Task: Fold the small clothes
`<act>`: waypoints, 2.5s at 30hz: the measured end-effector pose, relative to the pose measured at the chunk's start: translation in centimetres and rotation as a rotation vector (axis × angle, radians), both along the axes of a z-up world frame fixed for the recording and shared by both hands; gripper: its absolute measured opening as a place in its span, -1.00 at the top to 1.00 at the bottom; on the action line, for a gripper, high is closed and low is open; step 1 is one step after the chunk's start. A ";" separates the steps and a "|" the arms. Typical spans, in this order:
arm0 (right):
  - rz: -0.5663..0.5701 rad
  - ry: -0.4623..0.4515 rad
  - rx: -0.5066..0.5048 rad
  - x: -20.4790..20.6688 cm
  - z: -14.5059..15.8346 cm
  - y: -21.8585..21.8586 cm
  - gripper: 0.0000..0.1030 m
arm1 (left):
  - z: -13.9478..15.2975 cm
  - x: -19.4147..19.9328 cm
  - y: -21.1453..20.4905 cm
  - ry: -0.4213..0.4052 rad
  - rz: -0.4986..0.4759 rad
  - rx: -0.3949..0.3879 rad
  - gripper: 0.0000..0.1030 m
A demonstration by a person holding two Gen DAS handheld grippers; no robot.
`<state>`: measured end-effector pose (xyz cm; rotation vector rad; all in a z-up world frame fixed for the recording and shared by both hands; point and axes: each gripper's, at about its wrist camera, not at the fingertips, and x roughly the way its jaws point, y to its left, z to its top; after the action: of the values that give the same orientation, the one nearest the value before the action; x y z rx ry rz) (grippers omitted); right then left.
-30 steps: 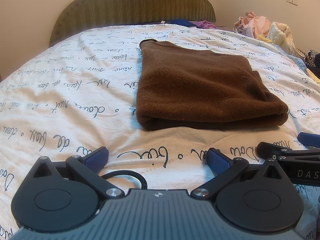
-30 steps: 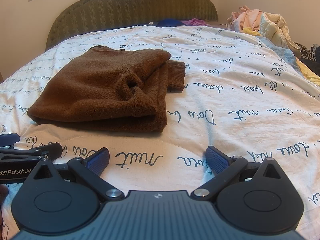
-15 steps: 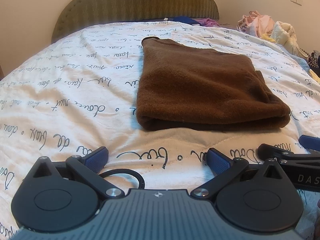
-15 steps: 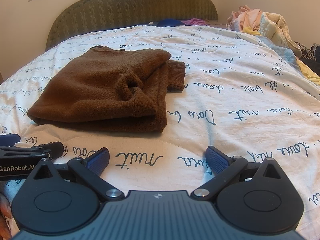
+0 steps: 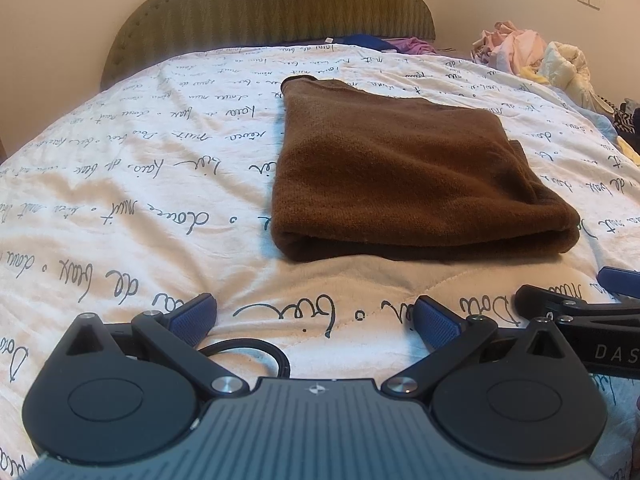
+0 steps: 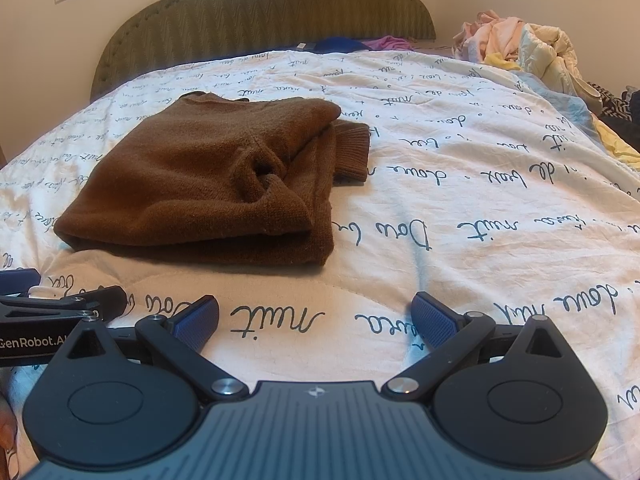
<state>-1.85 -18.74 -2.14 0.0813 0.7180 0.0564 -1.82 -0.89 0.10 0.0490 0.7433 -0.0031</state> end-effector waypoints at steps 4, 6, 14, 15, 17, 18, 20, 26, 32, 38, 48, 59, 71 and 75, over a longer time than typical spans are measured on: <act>0.000 0.000 0.000 0.0 0.0 0.0 -1.00 | 0.0 0.0 0.0 -0.004 0.004 0.001 -1.00; 0.000 0.000 0.000 0.0 0.0 0.0 -1.00 | 0.0 0.0 0.0 -0.004 0.003 0.000 -1.00; 0.000 -0.001 0.003 0.0 0.0 -0.1 -1.00 | 0.0 0.0 0.0 -0.004 0.004 0.001 -1.00; 0.000 0.000 0.001 0.0 0.0 0.0 -1.00 | 0.0 0.0 0.0 -0.004 0.004 0.000 -1.00; -0.001 0.000 0.001 0.0 0.0 -0.1 -1.00 | 0.0 0.0 0.0 -0.004 0.004 0.000 -1.00; -0.002 0.000 0.001 0.0 0.1 -0.1 -1.00 | 0.0 0.0 0.0 -0.004 0.004 0.000 -1.00; -0.001 -0.001 0.001 0.0 0.0 -0.1 -1.00 | 0.0 -0.1 0.0 -0.004 0.003 -0.001 -1.00; -0.001 0.000 0.000 0.0 0.0 -0.1 -1.00 | 0.0 -0.1 0.0 -0.004 0.003 0.000 -1.00; -0.001 -0.001 0.001 0.0 0.0 -0.1 -1.00 | 0.0 -0.1 0.0 -0.004 0.003 -0.002 -1.00; -0.001 -0.001 0.000 0.0 0.0 -0.1 -1.00 | 0.0 -0.1 0.0 -0.001 -0.001 -0.001 -1.00; -0.046 0.018 -0.033 0.2 0.6 -0.1 -1.00 | 0.3 1.2 -0.3 0.033 0.019 -0.003 -1.00; -0.071 0.018 -0.023 0.9 0.0 -0.5 -1.00 | 0.1 0.9 -0.1 -0.008 0.005 -0.019 -1.00; -0.070 0.017 -0.020 0.9 0.0 -0.6 -1.00 | 0.0 1.0 0.0 -0.006 0.005 -0.010 -1.00; -0.069 0.016 -0.020 0.9 0.1 -0.6 -1.00 | 0.0 1.0 0.0 -0.006 0.005 -0.009 -1.00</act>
<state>-0.94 -19.30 -2.08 0.0872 0.7316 -0.0179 -0.85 -0.86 0.10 0.0385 0.7375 -0.0019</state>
